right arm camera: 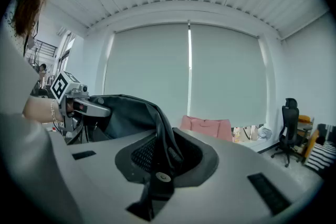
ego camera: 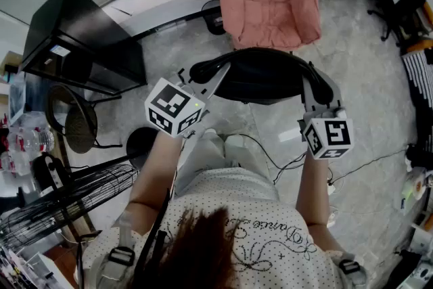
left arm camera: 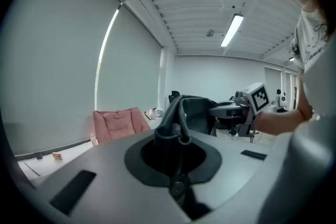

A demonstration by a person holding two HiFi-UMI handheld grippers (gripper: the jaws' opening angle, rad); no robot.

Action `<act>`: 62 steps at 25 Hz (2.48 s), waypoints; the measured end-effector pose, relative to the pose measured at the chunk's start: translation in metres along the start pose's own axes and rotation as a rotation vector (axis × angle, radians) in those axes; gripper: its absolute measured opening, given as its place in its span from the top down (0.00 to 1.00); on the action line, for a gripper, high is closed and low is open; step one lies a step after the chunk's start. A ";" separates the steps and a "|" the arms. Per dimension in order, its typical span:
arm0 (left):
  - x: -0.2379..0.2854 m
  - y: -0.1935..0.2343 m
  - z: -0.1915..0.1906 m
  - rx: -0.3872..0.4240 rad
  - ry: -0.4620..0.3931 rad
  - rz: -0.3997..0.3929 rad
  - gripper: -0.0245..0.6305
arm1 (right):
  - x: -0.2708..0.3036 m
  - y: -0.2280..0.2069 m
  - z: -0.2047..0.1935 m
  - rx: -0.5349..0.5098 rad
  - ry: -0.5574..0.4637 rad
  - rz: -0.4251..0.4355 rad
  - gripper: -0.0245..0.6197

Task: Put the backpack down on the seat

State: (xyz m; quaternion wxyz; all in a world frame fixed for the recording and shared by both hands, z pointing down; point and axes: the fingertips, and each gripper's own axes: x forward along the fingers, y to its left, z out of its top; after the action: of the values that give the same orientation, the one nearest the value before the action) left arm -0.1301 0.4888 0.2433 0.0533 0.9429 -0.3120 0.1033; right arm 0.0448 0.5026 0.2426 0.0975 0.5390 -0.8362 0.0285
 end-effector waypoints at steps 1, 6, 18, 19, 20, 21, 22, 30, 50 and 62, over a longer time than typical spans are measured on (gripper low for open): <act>-0.001 0.001 0.000 0.000 -0.001 0.001 0.95 | 0.000 0.002 0.001 -0.001 0.000 0.000 0.87; -0.004 0.003 0.004 0.003 -0.003 0.004 0.95 | 0.000 0.005 0.004 0.012 -0.002 -0.004 0.87; 0.004 0.003 0.008 0.018 -0.009 0.008 0.95 | 0.001 -0.005 0.005 0.026 -0.019 -0.003 0.86; 0.007 0.002 0.009 0.020 -0.008 0.008 0.95 | 0.000 -0.007 0.005 0.027 -0.018 -0.003 0.86; 0.010 0.002 0.009 0.021 -0.007 0.008 0.95 | 0.001 -0.010 0.005 0.027 -0.017 -0.003 0.86; 0.012 0.003 0.010 0.021 -0.005 0.007 0.95 | 0.002 -0.012 0.005 0.029 -0.014 -0.004 0.86; 0.015 0.005 0.010 0.020 -0.003 0.007 0.95 | 0.004 -0.014 0.005 0.030 -0.012 -0.004 0.86; 0.045 0.033 0.013 0.017 -0.008 -0.016 0.95 | 0.032 -0.034 0.006 0.031 -0.002 -0.028 0.86; 0.143 0.176 0.045 0.077 -0.004 -0.138 0.95 | 0.171 -0.088 0.032 0.084 0.032 -0.145 0.86; 0.194 0.225 0.037 0.008 0.027 -0.105 0.95 | 0.237 -0.129 0.023 0.096 0.071 -0.096 0.86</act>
State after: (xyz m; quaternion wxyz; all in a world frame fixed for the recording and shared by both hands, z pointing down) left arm -0.1068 0.1911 0.2595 0.0591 0.9567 -0.2610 0.1144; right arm 0.0641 0.2327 0.2587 0.1022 0.5813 -0.8030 0.0830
